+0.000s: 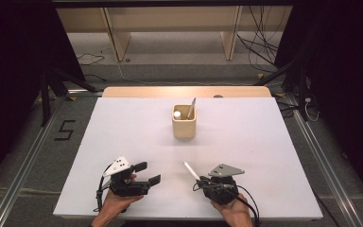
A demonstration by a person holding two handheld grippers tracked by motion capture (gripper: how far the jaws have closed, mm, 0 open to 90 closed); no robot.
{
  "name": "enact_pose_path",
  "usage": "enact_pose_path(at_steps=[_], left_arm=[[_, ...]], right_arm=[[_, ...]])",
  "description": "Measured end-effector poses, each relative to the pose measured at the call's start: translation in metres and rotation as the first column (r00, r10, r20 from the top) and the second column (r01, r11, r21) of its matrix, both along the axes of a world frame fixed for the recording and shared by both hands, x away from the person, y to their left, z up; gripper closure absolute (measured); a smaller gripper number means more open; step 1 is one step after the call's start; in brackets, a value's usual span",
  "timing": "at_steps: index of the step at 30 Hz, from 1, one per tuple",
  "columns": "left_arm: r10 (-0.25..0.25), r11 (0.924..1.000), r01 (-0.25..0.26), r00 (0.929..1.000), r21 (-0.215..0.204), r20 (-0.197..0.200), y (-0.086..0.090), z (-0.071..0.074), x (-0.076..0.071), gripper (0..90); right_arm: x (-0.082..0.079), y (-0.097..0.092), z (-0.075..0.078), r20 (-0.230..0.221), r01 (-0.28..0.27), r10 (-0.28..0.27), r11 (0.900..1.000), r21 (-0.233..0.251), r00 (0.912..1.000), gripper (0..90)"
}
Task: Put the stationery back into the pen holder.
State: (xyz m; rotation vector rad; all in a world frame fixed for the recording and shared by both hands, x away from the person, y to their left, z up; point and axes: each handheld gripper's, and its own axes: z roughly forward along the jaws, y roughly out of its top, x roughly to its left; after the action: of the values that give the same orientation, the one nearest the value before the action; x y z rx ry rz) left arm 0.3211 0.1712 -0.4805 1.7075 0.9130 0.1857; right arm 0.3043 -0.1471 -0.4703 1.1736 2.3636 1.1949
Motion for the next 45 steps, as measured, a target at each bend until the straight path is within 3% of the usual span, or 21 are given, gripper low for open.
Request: enact_pose_path(at_steps=[11, 16, 19, 22, 27, 29, 32, 41, 43, 45], left_arm=[[-0.013, 0.9986, 0.011, 0.9996, -0.052, -0.027, -0.009, 0.004, 0.001, 17.8], [-0.02, 0.9942, 0.014, 0.9981, -0.106, -0.058, -0.014, 0.006, 0.003, 18.3], [-0.034, 0.9849, 0.018, 0.9953, -0.172, -0.091, -0.018, 0.009, 0.005, 18.9], [-0.034, 0.9827, 0.016, 0.9952, -0.185, -0.092, -0.022, 0.012, 0.006, 19.7], [-0.037, 0.9746, 0.007, 0.9909, -0.224, -0.129, -0.026, 0.011, 0.008, 21.4], [-0.038, 0.9663, -0.002, 0.9879, -0.257, -0.15, -0.028, 0.012, 0.01, 22.5], [-0.037, 0.9599, -0.015, 0.9835, -0.28, -0.177, -0.031, 0.014, 0.013, 24.8], [-0.056, 0.9476, -0.018, 0.9735, -0.319, -0.222, -0.04, 0.016, 0.016, 30.9], [-0.055, 0.9433, -0.025, 0.9718, -0.331, -0.229, -0.04, 0.016, 0.017, 32.9], [-0.059, 0.9341, -0.034, 0.9668, -0.355, -0.248, -0.04, 0.016, 0.018, 34.7]], right_arm=[[0.0, -0.006, 0.014, 0.056, -0.03, 0.025, 0.9957, 0.087, 0.9981, 79.0], [0.0, 0.0, 0.017, 0.091, -0.058, 0.048, 0.9922, 0.11, 0.9947, 79.0], [0.0, 0.006, 0.019, 0.101, -0.071, 0.058, 0.9897, 0.124, 0.9932, 79.0], [0.0, 0.011, 0.02, 0.112, -0.083, 0.068, 0.9883, 0.128, 0.9913, 79.0], [0.001, 0.016, 0.021, 0.118, -0.098, 0.082, 0.9852, 0.141, 0.9896, 79.0], [0.001, 0.019, 0.021, 0.122, -0.102, 0.085, 0.9846, 0.142, 0.9889, 79.0], [0.0, 0.023, 0.02, 0.133, -0.11, 0.091, 0.983, 0.146, 0.9869, 79.0], [-0.002, 0.028, 0.018, 0.143, -0.12, 0.098, 0.9811, 0.152, 0.9848, 79.0], [-0.003, 0.029, 0.018, 0.147, -0.122, 0.099, 0.9802, 0.157, 0.9842, 79.0], [-0.003, 0.029, 0.018, 0.147, -0.125, 0.102, 0.9791, 0.16, 0.9839, 79.0]])
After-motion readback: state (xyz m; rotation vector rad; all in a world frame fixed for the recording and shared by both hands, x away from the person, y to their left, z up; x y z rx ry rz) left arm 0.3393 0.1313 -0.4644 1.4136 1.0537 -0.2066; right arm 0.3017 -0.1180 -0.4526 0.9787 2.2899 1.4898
